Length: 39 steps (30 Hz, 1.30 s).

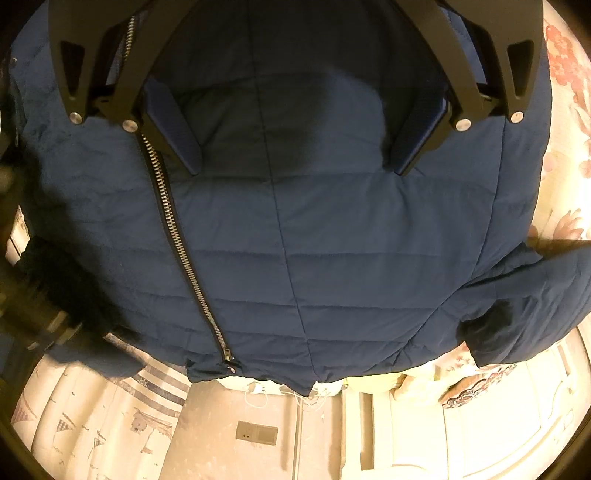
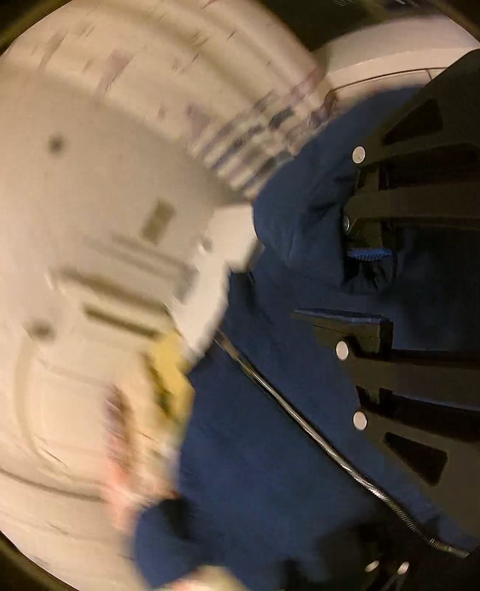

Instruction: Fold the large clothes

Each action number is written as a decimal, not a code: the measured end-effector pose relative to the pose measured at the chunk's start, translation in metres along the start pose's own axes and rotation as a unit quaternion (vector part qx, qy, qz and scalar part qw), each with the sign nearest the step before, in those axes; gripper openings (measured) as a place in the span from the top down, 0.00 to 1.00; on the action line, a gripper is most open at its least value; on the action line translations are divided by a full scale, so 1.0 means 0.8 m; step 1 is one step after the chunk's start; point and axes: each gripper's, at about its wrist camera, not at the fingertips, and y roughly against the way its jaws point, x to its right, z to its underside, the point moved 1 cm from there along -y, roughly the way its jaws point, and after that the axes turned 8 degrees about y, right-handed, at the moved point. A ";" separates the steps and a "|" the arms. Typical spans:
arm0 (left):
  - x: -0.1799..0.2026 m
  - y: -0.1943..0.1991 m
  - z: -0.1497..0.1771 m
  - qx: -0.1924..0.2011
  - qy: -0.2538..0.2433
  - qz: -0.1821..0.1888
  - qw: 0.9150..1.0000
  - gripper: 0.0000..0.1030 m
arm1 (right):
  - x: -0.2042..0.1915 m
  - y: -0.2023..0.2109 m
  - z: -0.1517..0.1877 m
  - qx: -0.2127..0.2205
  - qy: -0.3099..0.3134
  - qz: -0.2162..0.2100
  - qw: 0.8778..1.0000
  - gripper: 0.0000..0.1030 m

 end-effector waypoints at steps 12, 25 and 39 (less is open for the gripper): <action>0.000 0.002 0.000 0.002 0.005 0.007 1.000 0.02 | 0.024 -0.009 0.058 -0.090 -0.116 -0.162 0.976 0.14; 0.077 0.036 -0.032 0.017 -0.021 0.075 0.997 0.07 | 0.101 0.092 0.162 0.007 -0.318 -0.163 0.934 0.28; 0.356 -0.009 -0.036 0.046 -0.356 0.103 0.928 0.16 | 0.112 0.073 0.184 0.043 -0.359 -0.134 0.922 0.42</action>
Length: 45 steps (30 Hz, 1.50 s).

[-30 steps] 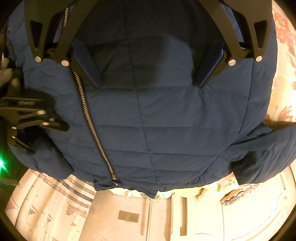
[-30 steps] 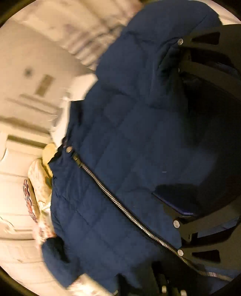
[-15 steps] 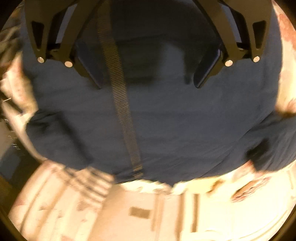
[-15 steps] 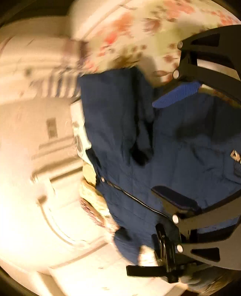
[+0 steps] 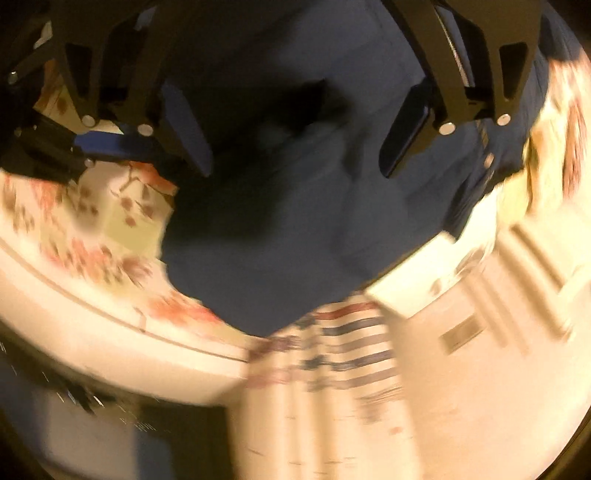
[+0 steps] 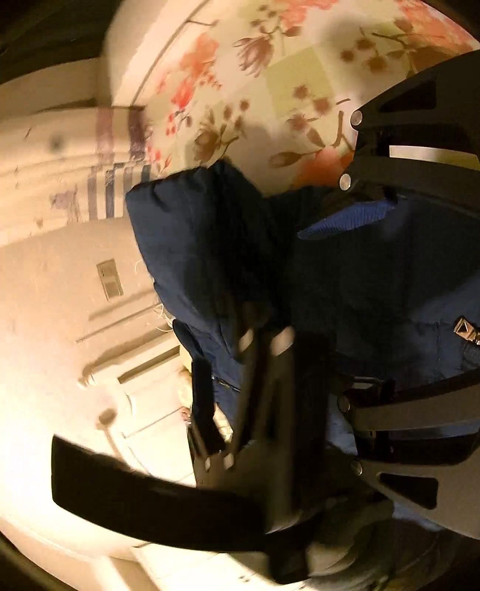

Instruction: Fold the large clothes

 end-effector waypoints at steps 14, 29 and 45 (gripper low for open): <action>-0.229 0.070 0.115 0.135 0.488 0.219 0.834 0.82 | 0.002 -0.007 0.005 -0.009 0.000 0.001 1.000 0.42; -0.290 0.035 0.220 0.085 0.582 0.171 0.790 0.26 | -0.006 -0.008 0.011 -0.021 0.003 0.008 1.000 0.41; -0.349 0.124 0.202 0.142 0.534 0.002 0.833 0.82 | -0.008 -0.012 0.012 -0.024 0.005 0.007 1.000 0.36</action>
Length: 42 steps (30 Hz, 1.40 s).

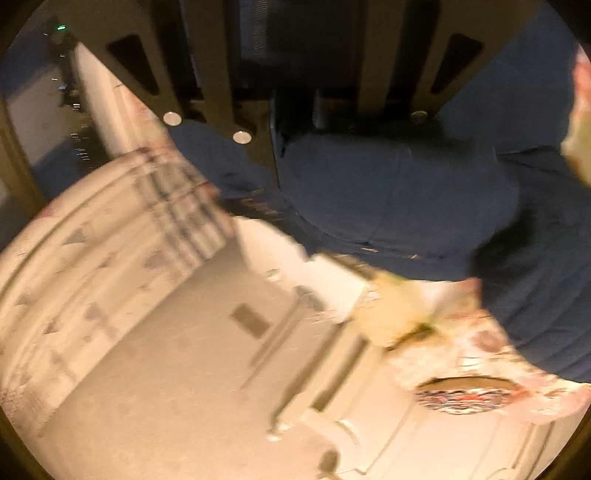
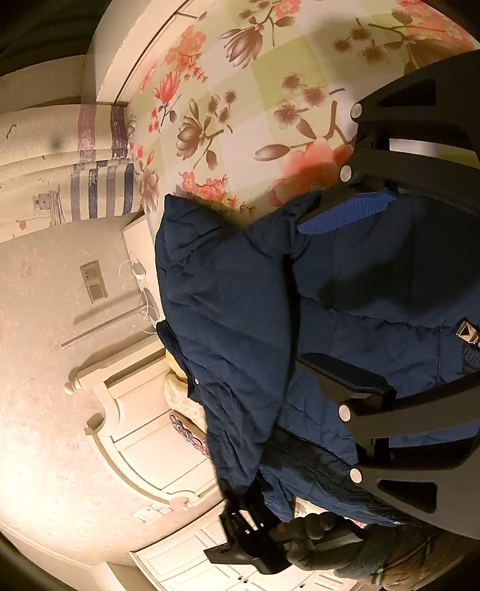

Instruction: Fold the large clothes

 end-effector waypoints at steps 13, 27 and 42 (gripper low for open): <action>0.025 0.042 0.054 0.155 -0.160 -0.232 0.947 0.15 | -0.004 -0.006 0.000 -0.012 0.010 0.018 1.000 0.36; -0.019 -0.050 0.035 -0.034 -0.164 -0.229 0.959 0.04 | -0.041 -0.012 -0.017 -0.050 0.099 0.074 0.991 0.36; -0.026 -0.040 0.043 -0.034 -0.160 -0.206 0.965 0.02 | -0.078 -0.147 -0.072 -0.163 0.198 0.108 0.961 0.19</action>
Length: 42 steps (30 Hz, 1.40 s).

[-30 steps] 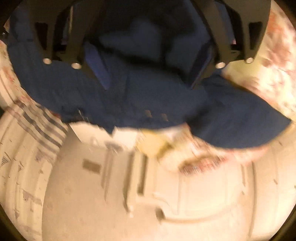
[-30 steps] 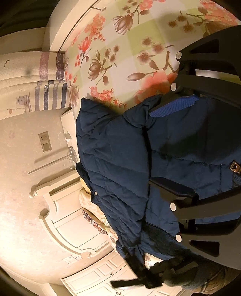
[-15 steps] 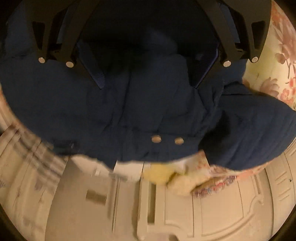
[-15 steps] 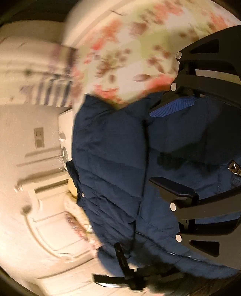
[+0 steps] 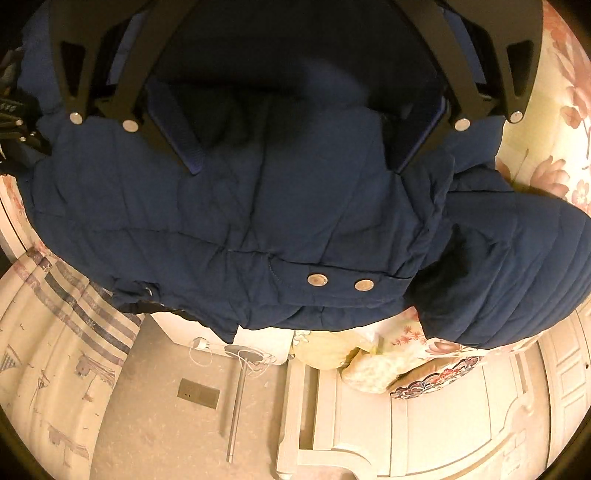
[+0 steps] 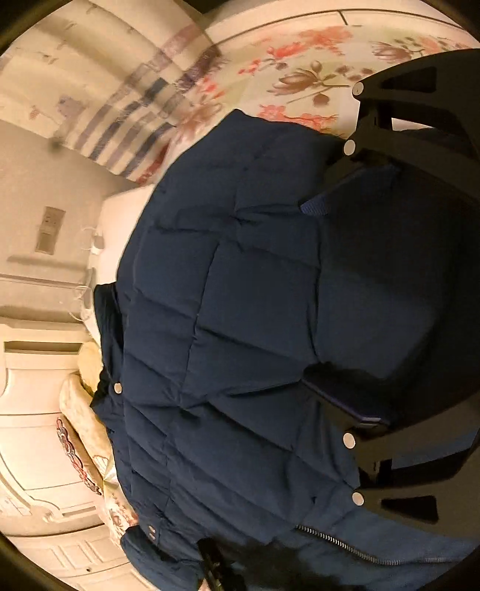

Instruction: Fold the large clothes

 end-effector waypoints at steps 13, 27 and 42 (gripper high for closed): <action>0.009 -0.004 0.002 -0.005 -0.014 -0.019 1.000 0.02 | 0.038 -0.060 -0.090 -0.044 -0.037 0.020 0.998 0.17; 0.007 -0.004 0.001 -0.008 -0.009 -0.013 1.000 0.02 | 0.026 -0.089 -0.129 -0.034 -0.061 0.018 0.997 0.11; -0.002 0.001 0.000 -0.001 0.007 0.005 1.000 0.02 | -0.118 -0.015 -0.067 -0.002 0.049 -0.047 0.998 0.09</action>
